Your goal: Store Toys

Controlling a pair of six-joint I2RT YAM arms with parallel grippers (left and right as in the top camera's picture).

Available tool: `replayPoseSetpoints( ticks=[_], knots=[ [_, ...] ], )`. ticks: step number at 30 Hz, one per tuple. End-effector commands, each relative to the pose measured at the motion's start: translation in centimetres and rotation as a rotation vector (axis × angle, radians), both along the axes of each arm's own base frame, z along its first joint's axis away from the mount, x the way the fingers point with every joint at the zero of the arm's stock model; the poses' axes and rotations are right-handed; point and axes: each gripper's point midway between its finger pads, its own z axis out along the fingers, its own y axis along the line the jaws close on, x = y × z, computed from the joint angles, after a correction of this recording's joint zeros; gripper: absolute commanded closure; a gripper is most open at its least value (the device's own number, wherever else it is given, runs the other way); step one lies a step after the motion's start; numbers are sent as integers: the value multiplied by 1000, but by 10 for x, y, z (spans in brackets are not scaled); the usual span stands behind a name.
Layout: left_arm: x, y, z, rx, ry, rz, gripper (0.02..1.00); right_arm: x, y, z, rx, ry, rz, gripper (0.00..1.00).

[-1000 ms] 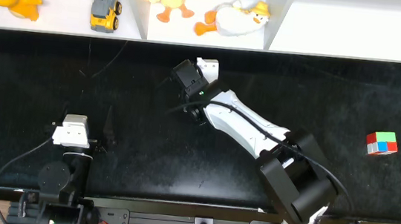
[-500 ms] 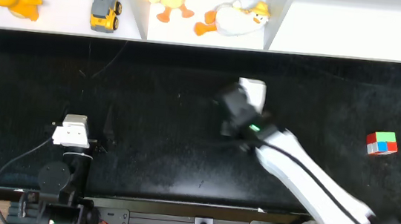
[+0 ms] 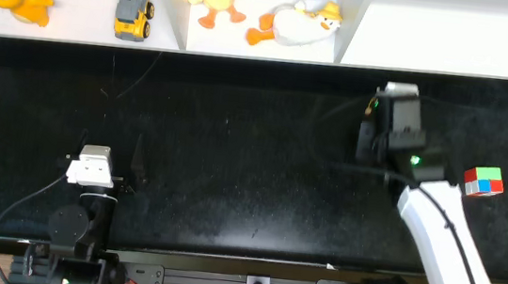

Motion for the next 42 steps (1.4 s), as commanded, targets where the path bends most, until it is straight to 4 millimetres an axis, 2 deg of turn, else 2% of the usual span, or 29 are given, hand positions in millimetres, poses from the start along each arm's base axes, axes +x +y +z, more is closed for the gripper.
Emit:
replayPoseSetpoints(
  ticks=[1,4,6,11,16,19,24,26,30,34,38,40,42],
  knots=[
    [0,0,1,4,-6,0,23,43,6,25,-79,-31,140,958],
    [0,0,1,4,-6,0,23,75,10,29,-88,-45,153,956],
    [0,0,1,4,-6,0,23,105,15,27,-87,-59,152,956],
    [0,0,1,4,-5,0,23,139,20,20,-86,-71,152,954],
    [0,0,1,4,-5,0,23,155,17,9,-85,-59,138,925],
    [0,0,1,4,-5,0,25,158,16,6,-83,-63,136,840],
    [0,0,1,4,-6,0,23,162,15,8,-82,-81,132,836],
    [0,0,1,4,-6,0,23,162,15,9,-81,-82,132,783],
    [0,0,1,4,-5,0,25,162,15,9,-81,-81,133,612],
    [0,0,1,4,-6,0,25,156,18,10,-73,-68,142,606],
    [0,0,1,4,-6,0,23,117,20,21,-63,-46,164,575],
    [0,0,1,4,-5,0,23,91,18,22,-63,-46,167,470],
    [0,0,1,4,-6,0,23,61,13,19,-57,-44,157,411]
  ],
)
